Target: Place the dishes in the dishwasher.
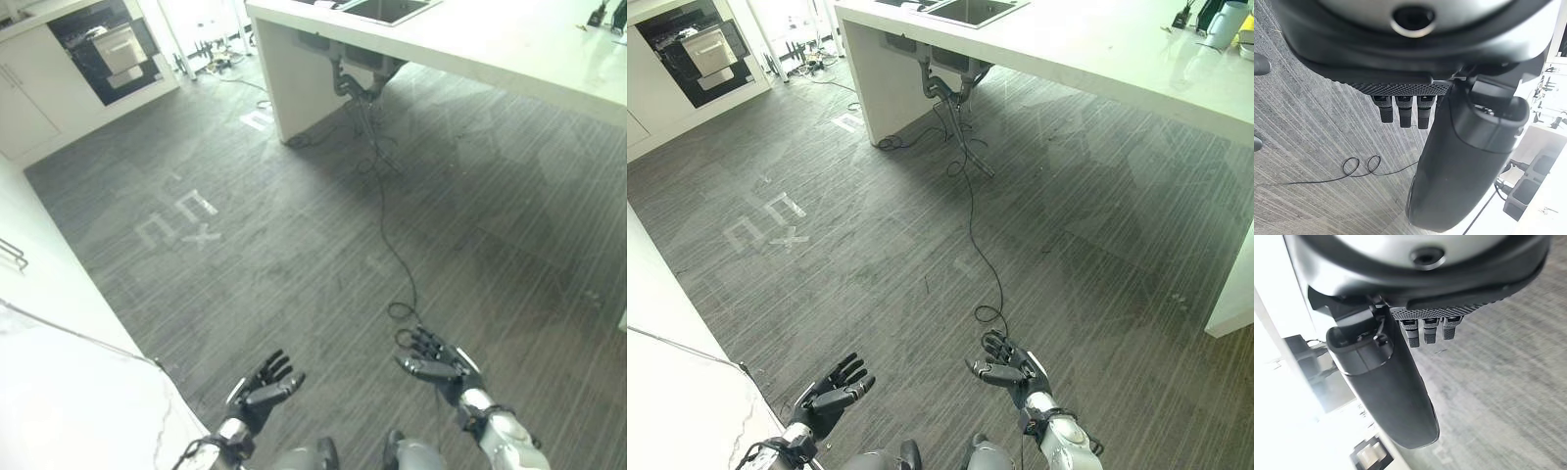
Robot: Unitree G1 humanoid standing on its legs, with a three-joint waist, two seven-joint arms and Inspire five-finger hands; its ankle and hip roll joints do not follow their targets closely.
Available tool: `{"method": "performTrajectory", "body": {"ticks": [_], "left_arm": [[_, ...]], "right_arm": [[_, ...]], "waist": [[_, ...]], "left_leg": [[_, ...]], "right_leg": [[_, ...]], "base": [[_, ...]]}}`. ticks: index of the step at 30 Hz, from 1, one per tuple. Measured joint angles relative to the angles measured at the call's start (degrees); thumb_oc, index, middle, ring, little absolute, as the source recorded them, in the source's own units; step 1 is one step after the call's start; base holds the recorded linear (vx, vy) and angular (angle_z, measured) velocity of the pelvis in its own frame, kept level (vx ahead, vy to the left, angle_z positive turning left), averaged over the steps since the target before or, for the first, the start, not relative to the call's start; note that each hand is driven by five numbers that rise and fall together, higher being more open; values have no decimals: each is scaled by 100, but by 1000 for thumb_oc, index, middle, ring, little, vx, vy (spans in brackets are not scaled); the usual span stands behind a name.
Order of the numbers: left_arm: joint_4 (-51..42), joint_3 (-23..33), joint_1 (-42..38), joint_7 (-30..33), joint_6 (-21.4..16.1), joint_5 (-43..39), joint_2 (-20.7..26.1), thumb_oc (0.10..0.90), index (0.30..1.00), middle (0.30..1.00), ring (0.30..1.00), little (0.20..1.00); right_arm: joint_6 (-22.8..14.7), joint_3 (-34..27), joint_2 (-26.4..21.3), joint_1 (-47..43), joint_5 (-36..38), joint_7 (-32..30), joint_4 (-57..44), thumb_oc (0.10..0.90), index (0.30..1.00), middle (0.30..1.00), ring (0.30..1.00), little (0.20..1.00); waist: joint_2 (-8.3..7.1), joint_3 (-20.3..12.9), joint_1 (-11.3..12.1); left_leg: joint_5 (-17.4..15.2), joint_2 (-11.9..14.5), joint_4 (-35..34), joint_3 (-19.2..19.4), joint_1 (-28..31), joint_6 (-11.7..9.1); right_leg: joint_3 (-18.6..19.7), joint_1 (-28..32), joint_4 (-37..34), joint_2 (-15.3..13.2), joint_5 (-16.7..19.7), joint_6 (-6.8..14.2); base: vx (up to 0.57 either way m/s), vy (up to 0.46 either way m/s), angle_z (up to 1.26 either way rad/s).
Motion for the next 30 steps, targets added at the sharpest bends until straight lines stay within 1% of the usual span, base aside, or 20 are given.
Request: {"method": "performTrajectory", "body": {"ticks": [5,7,8,9,10,12,15,19,22,23,24,25,26,27,28,29,30], "left_arm": [[-44,-8,32,16,210,20,5,800,900,900,900,900],[-22,-11,29,24,447,11,5,800,900,900,900,900],[-12,-14,48,23,500,12,2,800,900,900,900,900],[2,-9,63,22,584,13,1,800,900,900,900,900],[37,-20,87,22,673,15,1,800,900,900,900,900],[42,-21,168,22,706,94,8,800,900,900,900,900],[41,-32,182,22,708,296,13,800,900,900,900,900],[41,-25,154,28,718,291,26,800,900,900,900,900],[42,-19,65,25,761,286,55,800,900,900,900,900],[42,-14,-2,19,800,285,65,800,900,900,900,900],[39,-26,-104,9,826,284,47,800,900,900,900,900],[24,-124,-222,-3,809,274,6,800,900,900,900,900],[17,-188,-359,-35,774,262,68,800,900,900,900,900],[22,-239,-519,25,711,258,84,800,900,900,900,900],[13,-330,-593,40,686,260,94,800,900,900,900,900],[-69,-345,-537,32,680,261,98,800,900,900,900,900],[-93,-310,-475,21,679,270,96,800,900,900,900,900]], "right_arm": [[7,79,8,6,-1,-12,5,800,900,900,900,900],[76,158,15,3,-2,-20,92,800,900,900,900,900],[144,199,16,10,-2,-27,108,800,900,900,900,900],[191,239,26,6,-1,14,167,800,900,900,900,900],[245,257,47,32,-2,113,271,800,900,900,900,900],[280,298,41,153,-10,232,272,800,900,900,900,900],[295,314,32,169,-19,289,272,800,900,900,900,900],[294,328,25,125,-82,237,273,800,900,900,900,900],[294,326,34,107,-78,178,276,800,900,900,900,900],[294,314,59,107,-77,116,276,800,900,900,900,900],[285,289,60,112,-75,60,285,800,900,900,900,900],[240,274,-29,90,-72,37,281,800,900,900,900,900],[236,233,-67,5,-73,-29,351,800,900,900,900,900],[197,230,-84,-60,-70,-20,349,800,900,900,900,900],[220,245,-95,-28,-77,-23,362,800,900,900,900,900],[250,304,-104,-17,-78,-17,365,800,900,900,900,900],[254,345,-75,-7,-78,-11,361,800,900,900,900,900]], "waist": [[-23,-7,2],[-30,-12,5],[-42,-21,5],[-56,-30,9],[-82,-60,4],[-124,-101,15],[-117,-113,16],[-35,-165,34],[17,-190,46],[16,-189,63],[84,-186,-15],[273,-132,-20],[239,2,14],[261,150,-53],[241,271,-96],[297,318,-145],[275,367,-171]], "left_leg": [[20,14,15,-23,3,-27],[23,18,17,-24,31,-30],[22,18,18,-25,36,-31],[-42,23,15,-43,44,-90],[-32,22,17,-80,50,-84],[-11,25,27,-93,50,-51],[6,25,37,-98,64,-42],[-3,6,26,-68,63,-4],[-66,13,136,-57,25,60],[-148,-31,260,-47,1,151],[-357,-96,532,22,-104,465],[-525,-155,704,30,-166,856],[-691,-226,825,105,-217,916],[-818,-392,1056,20,-261,882],[-807,-471,1083,3,-245,804],[-747,-479,895,-28,-230,640],[-729,-479,616,50,-123,304]], "right_leg": [[-31,23,0,7,3,-5],[-44,58,-2,8,2,-6],[-46,65,-1,8,-4,-11],[-46,82,-11,16,-35,-14],[-49,108,-28,29,-36,-6],[-107,131,-55,23,-18,-28],[-127,170,-105,24,45,-72],[-111,194,-190,24,125,-47],[-125,288,-357,65,191,42],[-162,330,-410,72,222,91],[-230,336,-252,70,423,279],[-270,-46,549,-58,531,580],[-237,-524,1496,-315,681,633],[-6,-1198,2719,-678,932,605],[149,-1566,3205,-676,803,693],[100,-1656,2723,-383,628,734],[-23,-1512,1865,-193,578,645]], "base": [[-2,-2,1],[86,3,1],[130,12,2],[122,22,6],[47,83,9],[35,97,7],[11,105,1],[59,187,-3],[74,281,3],[50,317,20],[82,319,24],[155,220,4],[255,115,0],[314,-38,1],[238,-53,16],[422,-136,6],[468,-158,29]]}}
